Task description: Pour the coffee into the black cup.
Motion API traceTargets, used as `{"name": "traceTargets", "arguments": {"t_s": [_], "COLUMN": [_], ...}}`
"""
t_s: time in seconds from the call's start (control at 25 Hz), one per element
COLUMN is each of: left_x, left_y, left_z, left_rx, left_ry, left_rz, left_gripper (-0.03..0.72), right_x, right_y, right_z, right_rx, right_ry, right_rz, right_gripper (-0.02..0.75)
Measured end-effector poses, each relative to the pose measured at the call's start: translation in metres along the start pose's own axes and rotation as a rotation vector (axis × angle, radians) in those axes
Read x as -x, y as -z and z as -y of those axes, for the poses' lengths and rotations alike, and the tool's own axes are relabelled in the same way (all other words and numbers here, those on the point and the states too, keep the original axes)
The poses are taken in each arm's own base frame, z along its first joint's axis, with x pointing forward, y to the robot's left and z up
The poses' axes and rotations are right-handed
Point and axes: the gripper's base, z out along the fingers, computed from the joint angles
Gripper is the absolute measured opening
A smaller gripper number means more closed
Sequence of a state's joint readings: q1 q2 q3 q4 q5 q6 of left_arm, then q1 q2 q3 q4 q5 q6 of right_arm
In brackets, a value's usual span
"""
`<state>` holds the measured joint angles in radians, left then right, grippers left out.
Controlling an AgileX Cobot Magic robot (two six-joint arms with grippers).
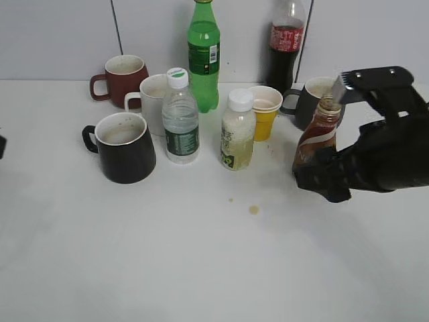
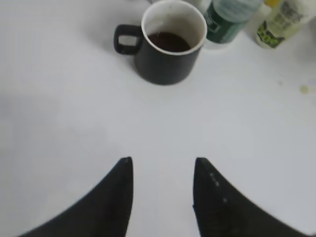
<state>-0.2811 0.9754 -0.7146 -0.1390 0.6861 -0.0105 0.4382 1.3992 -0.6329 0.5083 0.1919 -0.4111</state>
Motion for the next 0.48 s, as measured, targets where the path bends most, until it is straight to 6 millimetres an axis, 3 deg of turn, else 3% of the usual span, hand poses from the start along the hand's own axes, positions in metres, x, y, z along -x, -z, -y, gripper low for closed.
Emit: {"name": "traceTargets", "arguments": {"t_s": [0.24, 0.48], "left_x": [-0.033, -0.075], "left_y": [0.081, 0.129], "left_z": [0.006, 0.006], "left_rx": [-0.033, -0.049], "left_ry": [-0.036, -0.067], "left_rz": [-0.013, 0.075], "left_gripper": [0.314, 0.314], "right_x": [-0.011, -0.035], "right_y": [0.062, 0.121], "right_z": [-0.002, 0.0], "right_rx": [-0.039, -0.097], "right_ry": [0.051, 0.063], "right_rz": [-0.099, -0.185], "right_gripper": [0.597, 0.596]}}
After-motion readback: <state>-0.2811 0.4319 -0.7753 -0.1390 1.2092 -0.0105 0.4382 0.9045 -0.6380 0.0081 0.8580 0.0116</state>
